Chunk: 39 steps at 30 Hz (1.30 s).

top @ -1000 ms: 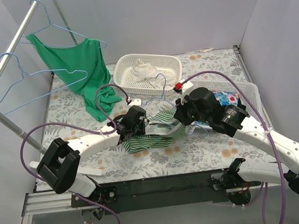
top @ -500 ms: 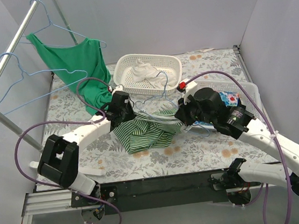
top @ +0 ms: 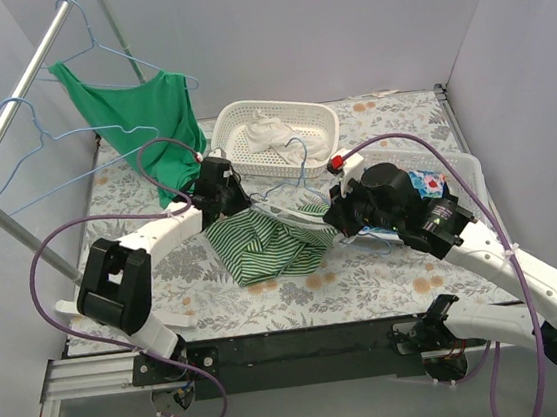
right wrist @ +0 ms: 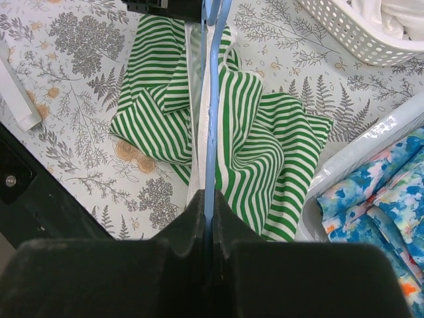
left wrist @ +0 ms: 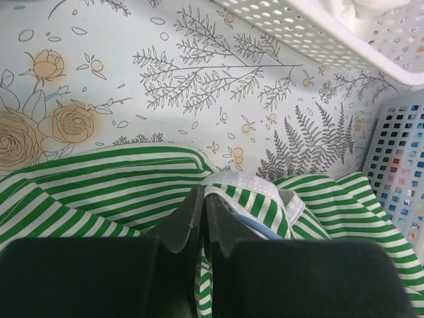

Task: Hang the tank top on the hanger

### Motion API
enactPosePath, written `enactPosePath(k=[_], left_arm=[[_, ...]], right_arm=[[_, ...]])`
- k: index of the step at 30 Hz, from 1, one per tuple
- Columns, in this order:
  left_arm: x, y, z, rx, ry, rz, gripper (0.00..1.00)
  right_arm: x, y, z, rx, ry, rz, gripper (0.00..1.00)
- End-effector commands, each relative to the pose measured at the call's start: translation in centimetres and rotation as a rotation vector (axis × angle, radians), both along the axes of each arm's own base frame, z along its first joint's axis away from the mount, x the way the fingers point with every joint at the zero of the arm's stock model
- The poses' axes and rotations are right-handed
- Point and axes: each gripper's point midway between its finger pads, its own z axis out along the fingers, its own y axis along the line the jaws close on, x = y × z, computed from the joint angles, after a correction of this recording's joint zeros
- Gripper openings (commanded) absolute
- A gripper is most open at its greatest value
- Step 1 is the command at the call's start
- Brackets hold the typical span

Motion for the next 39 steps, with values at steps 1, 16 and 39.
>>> enactPosePath(k=[1,16,39], left_arm=[[1.5,0.8,3.5,0.006,-0.089,0.026,0.0],[-0.6,0.1,13.8,0.2,-0.38,-0.113,0.0],[-10.2,1.3,47.3,-0.216,-1.04,-0.149,0.76]], right_arm=[[0.3,0.1,1.9,0.019,-0.058,0.002,0.01],[1.9,2.2,4.7,0.012,-0.136,0.079,0.01],[1.3,2.2,33.0,0.374,-0.73,0.136,0.01]])
